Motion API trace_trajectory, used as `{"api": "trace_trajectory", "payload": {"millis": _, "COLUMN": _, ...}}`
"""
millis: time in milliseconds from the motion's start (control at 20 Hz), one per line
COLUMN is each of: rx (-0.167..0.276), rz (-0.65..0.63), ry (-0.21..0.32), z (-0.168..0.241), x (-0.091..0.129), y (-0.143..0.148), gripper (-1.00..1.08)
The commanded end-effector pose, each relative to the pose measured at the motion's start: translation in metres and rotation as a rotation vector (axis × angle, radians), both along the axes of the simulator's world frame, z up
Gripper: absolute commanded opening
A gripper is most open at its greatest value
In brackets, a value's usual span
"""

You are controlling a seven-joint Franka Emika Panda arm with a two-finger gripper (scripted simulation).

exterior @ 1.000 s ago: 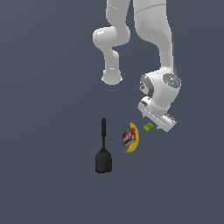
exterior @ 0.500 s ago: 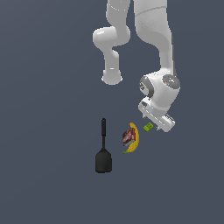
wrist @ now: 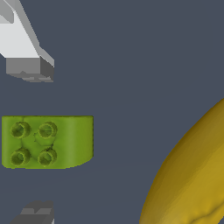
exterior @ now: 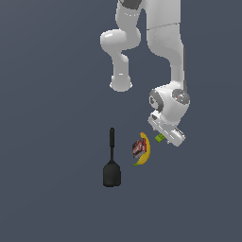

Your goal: Pick up a designated object from a clutter of objects.

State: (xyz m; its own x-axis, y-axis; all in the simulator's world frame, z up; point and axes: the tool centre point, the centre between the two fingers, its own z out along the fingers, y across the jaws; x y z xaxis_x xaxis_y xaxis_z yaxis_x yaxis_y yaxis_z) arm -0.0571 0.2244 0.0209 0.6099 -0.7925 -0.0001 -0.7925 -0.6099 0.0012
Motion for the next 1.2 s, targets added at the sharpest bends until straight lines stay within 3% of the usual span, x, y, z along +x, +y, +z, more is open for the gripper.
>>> {"api": "trace_trajectory", "payload": {"millis": 0, "rx": 0.0, "rz": -0.001, "ry": -0.001, "z": -0.006, "x": 0.001, "y": 0.0, "gripper": 1.0}}
{"api": "trace_trajectory", "payload": {"millis": 150, "rx": 0.0, "rz": -0.001, "ry": -0.001, "z": -0.009, "x": 0.001, "y": 0.0, "gripper": 1.0}}
{"api": "trace_trajectory", "payload": {"millis": 200, "rx": 0.0, "rz": -0.001, "ry": -0.001, "z": -0.009, "x": 0.001, "y": 0.0, "gripper": -1.0}}
{"api": "trace_trajectory", "payload": {"millis": 800, "rx": 0.001, "rz": -0.001, "ry": -0.002, "z": -0.007, "x": 0.001, "y": 0.0, "gripper": -1.0}}
{"api": "trace_trajectory", "payload": {"millis": 1150, "rx": 0.001, "rz": -0.001, "ry": -0.002, "z": 0.014, "x": 0.004, "y": -0.001, "gripper": -1.0}}
